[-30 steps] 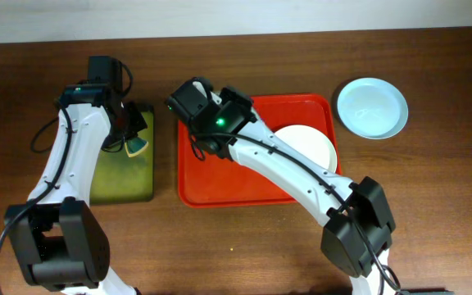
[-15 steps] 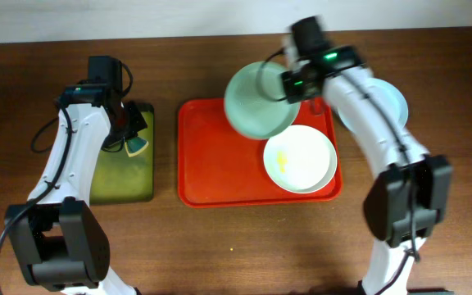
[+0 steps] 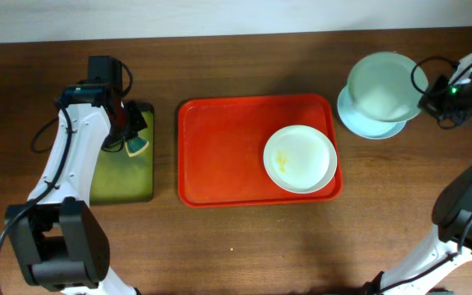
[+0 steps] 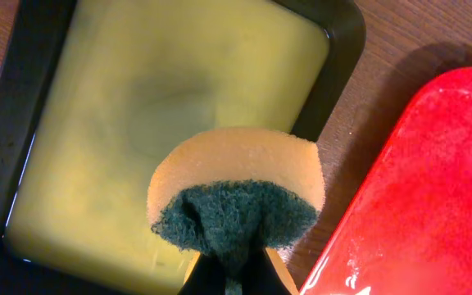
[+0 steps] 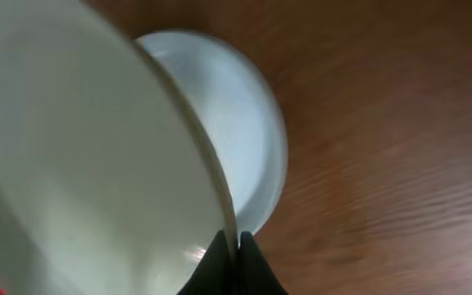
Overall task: Clean dirty plates on tray and stack at the side
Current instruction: 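Lift the mint green plate with the right gripper onto the light blue plate, then move the right gripper to the white plate and grip its rim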
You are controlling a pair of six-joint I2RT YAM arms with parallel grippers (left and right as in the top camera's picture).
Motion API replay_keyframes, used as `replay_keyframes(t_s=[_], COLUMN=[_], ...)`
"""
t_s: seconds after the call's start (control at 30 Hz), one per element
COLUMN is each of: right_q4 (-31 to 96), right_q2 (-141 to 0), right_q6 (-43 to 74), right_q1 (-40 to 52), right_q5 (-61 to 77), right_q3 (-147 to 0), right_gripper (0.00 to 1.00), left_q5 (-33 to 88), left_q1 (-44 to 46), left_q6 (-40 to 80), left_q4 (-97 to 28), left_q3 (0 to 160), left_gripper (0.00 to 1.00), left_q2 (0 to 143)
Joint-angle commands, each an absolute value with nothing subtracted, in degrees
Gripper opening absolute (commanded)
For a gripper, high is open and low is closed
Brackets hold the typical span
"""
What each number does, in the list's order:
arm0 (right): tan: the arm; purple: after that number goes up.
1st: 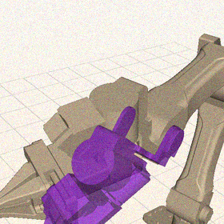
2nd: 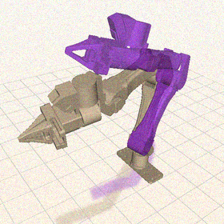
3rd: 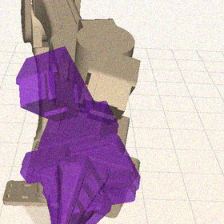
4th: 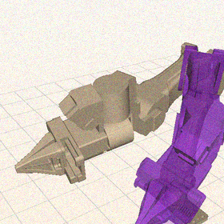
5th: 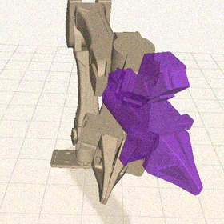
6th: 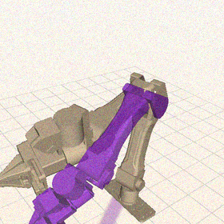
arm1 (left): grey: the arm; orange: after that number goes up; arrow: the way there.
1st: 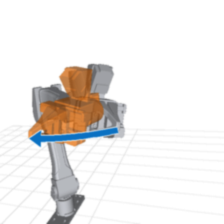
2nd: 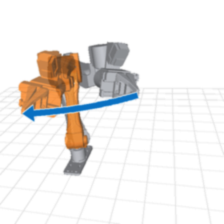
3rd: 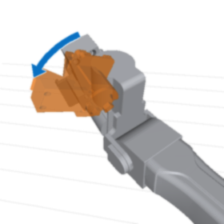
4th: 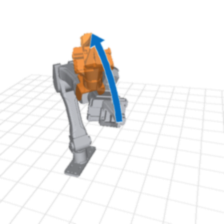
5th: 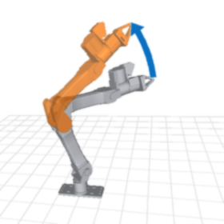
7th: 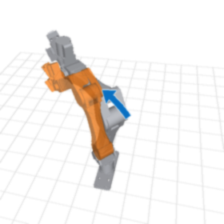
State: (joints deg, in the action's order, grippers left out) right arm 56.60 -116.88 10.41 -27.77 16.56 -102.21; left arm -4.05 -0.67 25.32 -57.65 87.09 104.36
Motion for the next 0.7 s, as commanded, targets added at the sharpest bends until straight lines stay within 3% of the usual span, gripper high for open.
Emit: replay_keyframes(t_s=[0.0,0.33,0.5,0.57,0.67], right_q4=[50.57,46.48,48.31,51.48,55.4], right_q2=[-116.27,-120.29,-120.38,-120.18,-118.24], right_q6=[14.04,13.98,9.87,5.3,5.37], right_q1=[-27.59,-24.14,-22.85,-22.17,-21.71], right_q5=[11.57,11.7,16.08,21.06,20.82], right_q3=[-98.02,-96.9,-96.92,-97.17,-97.3], right_gripper=[0.04,0.09,0.47,0.73,0.9], left_q5=[-3.73,-3.7,-3.7,-3.7,-3.7], left_q1=[-0.54,-0.54,-0.4,-0.38,0.19], left_q6=[26.09,26.09,26.09,26.09,26.09], left_q4=[-57.52,-57.54,-57.52,-57.32,-57.23], left_q3=[87.09,87.09,87.09,87.09,87.09], left_gripper=[0.0,0.0,0.0,0.0,0.0], left_q2=[103.18,103.18,103.18,103.18,103.18])
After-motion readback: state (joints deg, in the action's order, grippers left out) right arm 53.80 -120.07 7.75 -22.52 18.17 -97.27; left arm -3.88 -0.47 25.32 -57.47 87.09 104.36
